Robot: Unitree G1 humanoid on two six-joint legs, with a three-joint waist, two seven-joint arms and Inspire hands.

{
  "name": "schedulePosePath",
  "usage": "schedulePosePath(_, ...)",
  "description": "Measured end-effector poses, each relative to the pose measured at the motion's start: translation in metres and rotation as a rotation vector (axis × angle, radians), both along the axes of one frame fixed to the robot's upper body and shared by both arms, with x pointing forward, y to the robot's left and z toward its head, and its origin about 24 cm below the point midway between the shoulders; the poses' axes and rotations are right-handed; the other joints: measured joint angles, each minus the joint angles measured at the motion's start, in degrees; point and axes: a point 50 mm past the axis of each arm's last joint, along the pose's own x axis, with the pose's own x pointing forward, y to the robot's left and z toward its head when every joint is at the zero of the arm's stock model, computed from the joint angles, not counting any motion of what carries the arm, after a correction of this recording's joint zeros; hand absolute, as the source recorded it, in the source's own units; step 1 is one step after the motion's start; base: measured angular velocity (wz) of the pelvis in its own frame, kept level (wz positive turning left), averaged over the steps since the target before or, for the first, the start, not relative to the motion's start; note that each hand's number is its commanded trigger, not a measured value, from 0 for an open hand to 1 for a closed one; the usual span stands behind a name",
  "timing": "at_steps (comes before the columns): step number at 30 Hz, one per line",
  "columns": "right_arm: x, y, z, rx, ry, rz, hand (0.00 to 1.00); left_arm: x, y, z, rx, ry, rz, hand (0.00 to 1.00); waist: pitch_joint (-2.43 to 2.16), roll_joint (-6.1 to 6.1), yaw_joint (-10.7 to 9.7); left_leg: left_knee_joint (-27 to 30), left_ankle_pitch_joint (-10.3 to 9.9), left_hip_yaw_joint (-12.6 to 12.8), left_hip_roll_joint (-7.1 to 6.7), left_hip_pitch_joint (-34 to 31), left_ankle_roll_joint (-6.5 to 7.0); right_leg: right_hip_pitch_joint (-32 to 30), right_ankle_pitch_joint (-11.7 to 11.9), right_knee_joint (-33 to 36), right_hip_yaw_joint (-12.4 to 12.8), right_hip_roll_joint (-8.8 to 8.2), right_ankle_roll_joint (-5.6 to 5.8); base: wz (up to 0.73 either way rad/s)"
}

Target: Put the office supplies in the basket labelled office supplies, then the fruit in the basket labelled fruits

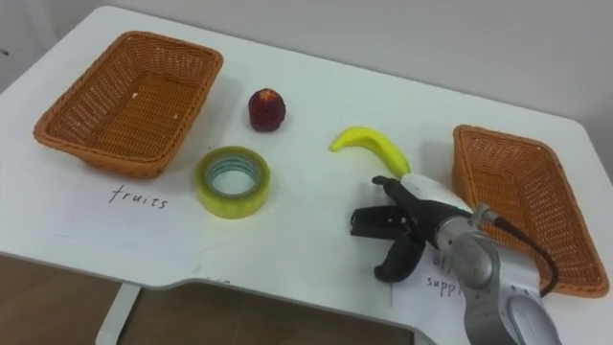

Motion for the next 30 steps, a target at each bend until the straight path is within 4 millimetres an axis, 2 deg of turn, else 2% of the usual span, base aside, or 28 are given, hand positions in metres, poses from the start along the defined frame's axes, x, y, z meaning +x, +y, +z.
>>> schedulePosePath(12, 0.002, -0.002, -0.002, 0.002, 0.011, -0.004, 0.0, -0.001, 0.001, 0.0, 0.016, 0.0, 0.004, 0.0, -0.15, 0.21, 0.32, 0.27, 0.06, -0.83, -0.02, -0.2, -0.06, 0.08, 0.1, 0.04, -1.92, -0.06, -0.1, 0.02)
schedulePosePath(19, -0.002, -0.002, -0.009, -0.002, 0.064, 0.002, 0.0, 0.003, 0.001, 0.002, 0.014, -0.013, -0.004, 0.0, -0.65, -0.37, 1.41, 0.35, 0.07, -1.06, -0.04, 0.2, -0.05, 0.67, 0.1, 0.06, -2.47, -0.15, -0.09, 0.02)
schedulePosePath(27, -0.002, -0.003, -0.011, -0.008, 0.094, 0.009, 0.0, 0.007, 0.0, 0.003, 0.006, -0.023, -0.021, 0.0, -0.65, -0.37, 1.7, 0.15, 0.09, -1.34, -0.04, 0.19, -0.08, 0.82, 0.1, 0.07, -2.35, -0.09, -0.09, 0.0)
schedulePosePath(28, -0.002, -0.004, -0.011, -0.011, 0.098, 0.009, 0.11, 0.007, 0.0, 0.003, 0.005, -0.025, -0.022, 0.0, -0.65, -0.37, 1.7, 0.17, 0.09, -1.36, -0.04, 0.2, -0.08, 0.83, 0.1, 0.09, -2.33, -0.08, -0.09, 0.0)
schedulePosePath(29, -0.002, -0.004, -0.011, -0.013, 0.099, 0.008, 0.89, 0.008, 0.0, 0.003, 0.005, -0.026, -0.022, 0.0, -0.65, -0.38, 1.71, 0.16, 0.09, -1.37, -0.04, 0.2, -0.08, 0.83, 0.1, 0.09, -2.33, -0.08, -0.09, 0.0)
schedulePosePath(30, -0.002, -0.005, -0.011, -0.014, 0.1, 0.008, 1.0, 0.008, 0.0, 0.003, 0.004, -0.026, -0.023, 0.0, -0.64, -0.38, 1.72, 0.17, 0.09, -1.36, -0.04, 0.2, -0.08, 0.83, 0.1, 0.09, -2.33, -0.08, -0.09, 0.0)
